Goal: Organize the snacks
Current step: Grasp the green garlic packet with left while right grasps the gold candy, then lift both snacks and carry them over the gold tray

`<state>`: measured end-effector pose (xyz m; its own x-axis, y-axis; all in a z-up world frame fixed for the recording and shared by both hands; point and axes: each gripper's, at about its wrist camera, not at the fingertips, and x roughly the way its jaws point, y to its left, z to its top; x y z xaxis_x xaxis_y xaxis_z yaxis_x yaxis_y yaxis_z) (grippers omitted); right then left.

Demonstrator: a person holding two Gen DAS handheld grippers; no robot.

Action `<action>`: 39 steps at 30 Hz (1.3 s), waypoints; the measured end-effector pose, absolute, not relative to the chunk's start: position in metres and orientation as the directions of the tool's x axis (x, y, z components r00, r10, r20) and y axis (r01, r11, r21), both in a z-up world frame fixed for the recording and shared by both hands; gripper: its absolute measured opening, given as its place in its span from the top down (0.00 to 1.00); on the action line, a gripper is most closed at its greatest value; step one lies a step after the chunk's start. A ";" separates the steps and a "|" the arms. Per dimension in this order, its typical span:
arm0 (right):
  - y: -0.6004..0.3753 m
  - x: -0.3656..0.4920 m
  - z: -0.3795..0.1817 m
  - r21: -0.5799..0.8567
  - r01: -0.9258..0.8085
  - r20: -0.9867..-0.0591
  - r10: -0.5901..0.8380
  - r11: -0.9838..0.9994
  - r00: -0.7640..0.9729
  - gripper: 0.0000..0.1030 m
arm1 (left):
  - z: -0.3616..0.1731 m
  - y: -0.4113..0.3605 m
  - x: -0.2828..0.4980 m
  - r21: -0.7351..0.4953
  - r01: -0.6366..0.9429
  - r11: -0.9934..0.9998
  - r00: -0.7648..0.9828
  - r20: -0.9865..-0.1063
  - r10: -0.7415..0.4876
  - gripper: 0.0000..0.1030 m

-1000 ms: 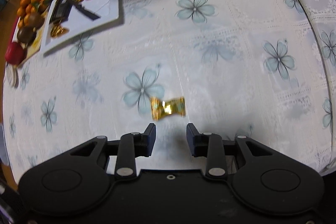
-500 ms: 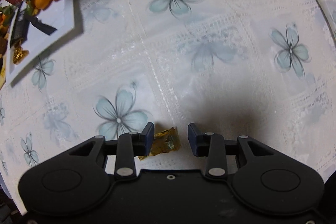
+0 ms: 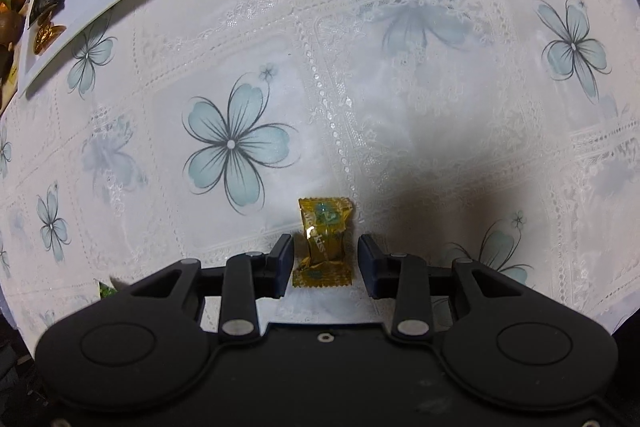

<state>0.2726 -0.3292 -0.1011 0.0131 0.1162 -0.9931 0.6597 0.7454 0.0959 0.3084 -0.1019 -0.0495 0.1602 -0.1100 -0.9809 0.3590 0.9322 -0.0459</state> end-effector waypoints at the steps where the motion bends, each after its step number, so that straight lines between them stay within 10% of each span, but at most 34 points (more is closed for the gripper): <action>1: -0.328 0.274 -0.102 0.094 0.658 -0.993 0.116 0.747 0.009 0.64 | -0.049 -0.102 0.308 -0.047 0.362 0.931 0.163 -0.980 -0.113 0.42; 28: -0.308 0.270 -0.082 0.093 0.588 -0.995 0.102 0.803 0.018 0.78 | -0.070 -0.125 0.302 0.003 0.395 0.919 0.163 -0.984 -0.067 0.43; 39: -0.307 0.272 -0.081 0.083 0.578 -0.995 0.096 0.812 0.008 0.78 | -0.063 -0.121 0.303 -0.044 0.359 0.932 0.148 -0.983 -0.104 0.60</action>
